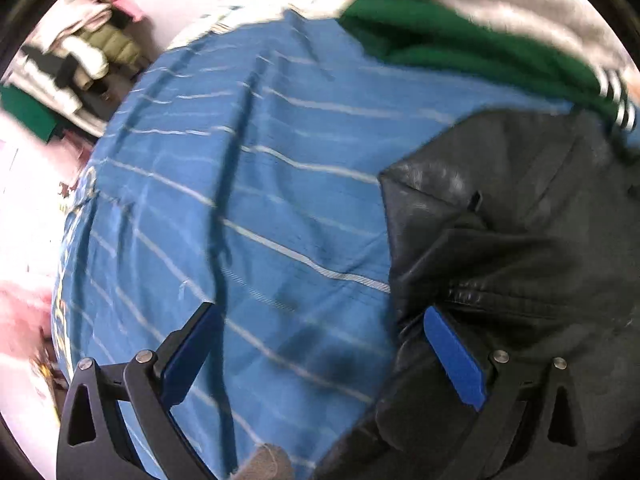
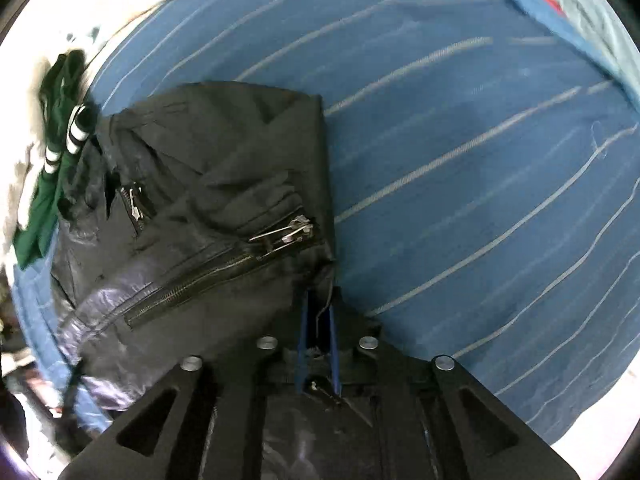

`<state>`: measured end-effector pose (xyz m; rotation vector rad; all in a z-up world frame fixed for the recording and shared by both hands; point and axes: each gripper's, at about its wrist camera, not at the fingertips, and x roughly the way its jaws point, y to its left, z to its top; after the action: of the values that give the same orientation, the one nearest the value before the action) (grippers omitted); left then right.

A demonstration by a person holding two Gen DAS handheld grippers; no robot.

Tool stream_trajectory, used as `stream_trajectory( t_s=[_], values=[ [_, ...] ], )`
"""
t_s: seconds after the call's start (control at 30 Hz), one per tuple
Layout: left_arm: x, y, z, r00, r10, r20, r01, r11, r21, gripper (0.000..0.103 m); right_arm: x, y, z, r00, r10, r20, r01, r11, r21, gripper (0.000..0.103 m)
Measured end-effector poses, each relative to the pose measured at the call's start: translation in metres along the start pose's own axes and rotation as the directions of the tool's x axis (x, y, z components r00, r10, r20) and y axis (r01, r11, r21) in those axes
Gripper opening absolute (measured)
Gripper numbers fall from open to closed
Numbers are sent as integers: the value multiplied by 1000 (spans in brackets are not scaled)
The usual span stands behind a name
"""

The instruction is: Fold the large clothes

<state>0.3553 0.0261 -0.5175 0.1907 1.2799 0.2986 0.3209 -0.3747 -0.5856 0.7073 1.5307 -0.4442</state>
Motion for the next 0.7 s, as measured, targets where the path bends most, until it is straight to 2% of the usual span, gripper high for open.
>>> stream_trajectory(
  t_s=[0.03, 0.1, 0.17, 0.2, 0.23, 0.33, 0.47, 0.5, 0.53, 0.57, 0.6, 0.63, 0.7],
  values=[
    [2, 1, 0, 1000, -3, -4, 3, 1000, 7, 103, -4, 0, 2, 1000, -2, -11, 2, 1000, -5, 19],
    [-1, 9, 1, 1000, -29, 1, 29, 1000, 8, 103, -22, 0, 2, 1000, -15, 21, 16, 1000, -23, 20],
    [-16, 18, -2, 999, -28, 23, 27, 1000, 4, 103, -45, 7, -4, 997, -32, 74, 40, 994, -99, 30],
    [-29, 24, -8, 999, -31, 38, 31, 1000, 0, 103, -49, 10, -9, 995, -46, 85, 57, 989, -136, 39],
    [-37, 27, -11, 998, -34, 44, 34, 999, -5, 103, -51, 13, -15, 994, -66, 85, 81, 981, -178, 41],
    [-54, 27, -34, 998, -38, 43, 39, 999, -9, 103, -34, 17, -37, 993, -116, 14, 115, 948, -296, 42],
    [-39, 0, -65, 1000, 8, 9, -9, 998, 59, 103, 26, 25, -68, 975, -192, -113, 125, 891, -436, 41],
    [-31, -6, -70, 1000, 22, 8, -23, 997, 74, 103, 34, 23, -70, 974, -203, -105, 140, 894, -425, 39],
    [-23, -7, -69, 999, 30, 15, -31, 996, 83, 103, 40, 20, -71, 976, -201, -86, 150, 901, -408, 18],
    [-18, -11, -70, 999, 34, 30, -36, 995, 96, 103, 42, 14, -70, 971, -239, -30, 209, 897, -390, 9],
    [-16, -12, -71, 999, 34, 37, -38, 993, 109, 103, 41, 7, -68, 964, -266, 11, 252, 896, -366, 10],
    [-14, -15, -70, 999, 34, 42, -38, 992, 121, 103, 39, -9, -63, 977, -212, -1, 203, 937, -284, 10],
    [-14, -18, -68, 998, 32, 50, -39, 988, 149, 103, 41, -29, -60, 987, -159, -24, 152, 971, -186, 10]
  ],
)
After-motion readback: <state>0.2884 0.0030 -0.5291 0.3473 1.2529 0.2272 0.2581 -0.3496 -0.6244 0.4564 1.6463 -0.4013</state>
